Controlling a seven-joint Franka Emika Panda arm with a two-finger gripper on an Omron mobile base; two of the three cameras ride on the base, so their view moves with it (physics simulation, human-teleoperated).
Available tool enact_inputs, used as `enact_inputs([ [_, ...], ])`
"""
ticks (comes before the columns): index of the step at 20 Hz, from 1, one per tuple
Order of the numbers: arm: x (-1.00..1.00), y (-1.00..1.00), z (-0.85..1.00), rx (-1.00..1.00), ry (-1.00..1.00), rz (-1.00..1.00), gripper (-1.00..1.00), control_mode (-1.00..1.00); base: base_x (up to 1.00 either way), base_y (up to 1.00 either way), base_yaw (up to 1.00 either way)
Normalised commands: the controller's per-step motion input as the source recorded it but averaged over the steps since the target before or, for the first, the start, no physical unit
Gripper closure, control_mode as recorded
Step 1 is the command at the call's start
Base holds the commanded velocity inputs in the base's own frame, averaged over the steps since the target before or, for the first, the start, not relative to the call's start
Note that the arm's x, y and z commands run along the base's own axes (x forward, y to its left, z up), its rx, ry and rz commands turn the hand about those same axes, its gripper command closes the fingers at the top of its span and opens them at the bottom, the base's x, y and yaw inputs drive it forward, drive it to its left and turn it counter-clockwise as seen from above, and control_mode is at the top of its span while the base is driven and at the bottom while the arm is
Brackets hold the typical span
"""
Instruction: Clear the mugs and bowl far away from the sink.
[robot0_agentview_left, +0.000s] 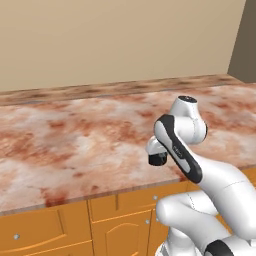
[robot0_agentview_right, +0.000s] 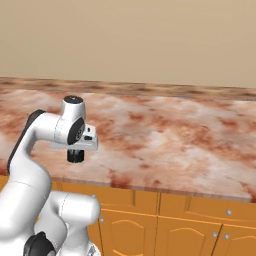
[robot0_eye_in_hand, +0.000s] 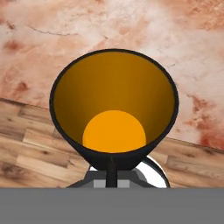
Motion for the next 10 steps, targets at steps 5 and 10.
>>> enact_inputs([
  [5,0.40,0.00,-0.03,0.00,0.00,0.04,1.00,-1.00,0.00,0.00,0.00],
  [10,0.85,-0.01,-0.14,0.00,0.00,0.12,1.00,-1.00,0.00,0.00,0.00],
])
